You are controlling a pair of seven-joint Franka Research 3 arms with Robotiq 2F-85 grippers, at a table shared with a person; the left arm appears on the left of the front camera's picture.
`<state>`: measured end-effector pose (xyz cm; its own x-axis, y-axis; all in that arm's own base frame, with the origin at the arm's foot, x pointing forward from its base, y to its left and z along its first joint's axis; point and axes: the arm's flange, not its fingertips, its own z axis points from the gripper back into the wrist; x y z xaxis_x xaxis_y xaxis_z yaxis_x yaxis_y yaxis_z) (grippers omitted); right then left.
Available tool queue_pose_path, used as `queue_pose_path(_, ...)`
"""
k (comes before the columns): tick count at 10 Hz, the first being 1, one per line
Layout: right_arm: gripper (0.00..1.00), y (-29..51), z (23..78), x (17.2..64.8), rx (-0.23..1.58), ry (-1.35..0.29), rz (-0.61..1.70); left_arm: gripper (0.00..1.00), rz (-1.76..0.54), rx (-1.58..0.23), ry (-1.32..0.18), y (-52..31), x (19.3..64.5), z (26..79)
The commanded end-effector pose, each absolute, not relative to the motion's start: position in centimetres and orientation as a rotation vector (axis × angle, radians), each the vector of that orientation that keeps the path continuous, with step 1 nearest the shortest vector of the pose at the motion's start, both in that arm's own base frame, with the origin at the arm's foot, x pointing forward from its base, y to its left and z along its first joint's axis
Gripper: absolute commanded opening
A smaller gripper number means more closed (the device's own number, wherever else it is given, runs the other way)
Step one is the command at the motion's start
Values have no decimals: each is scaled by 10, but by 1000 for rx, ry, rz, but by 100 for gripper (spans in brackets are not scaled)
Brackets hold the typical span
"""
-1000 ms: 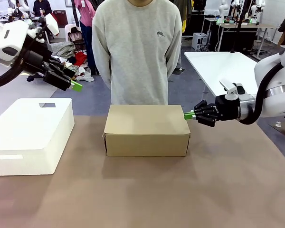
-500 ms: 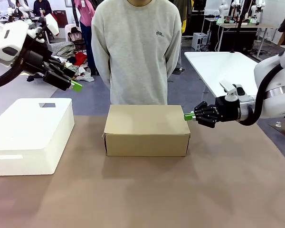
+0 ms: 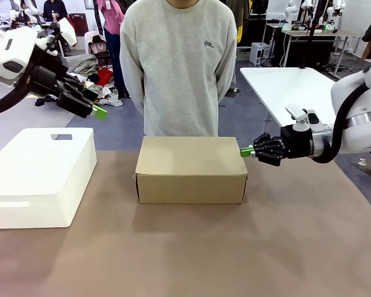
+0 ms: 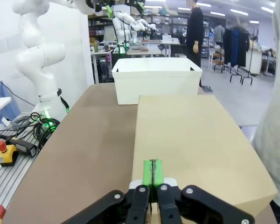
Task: Pack the shoes into the box.
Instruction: Press down on the lid of the Shoes Box.
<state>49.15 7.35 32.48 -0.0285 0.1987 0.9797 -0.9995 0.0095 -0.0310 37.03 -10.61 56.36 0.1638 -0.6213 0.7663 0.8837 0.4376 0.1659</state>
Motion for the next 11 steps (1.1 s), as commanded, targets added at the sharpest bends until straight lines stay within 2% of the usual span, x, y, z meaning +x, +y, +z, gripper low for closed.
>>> queue_pose_path(1,0,78,357,472,964,-952,1234,61,-1058,-384,-841,-110,369,561)
queue_pose_path(4,59,85,395,443,813,-886,1122,2,-957,-437,-751,-122,369,555)
queue_pose_path(6,98,92,416,425,752,-852,1107,0,-929,-427,-714,-131,372,557)
queue_pose_path(11,100,110,445,383,575,-786,1115,0,-946,-384,-638,-169,395,546)
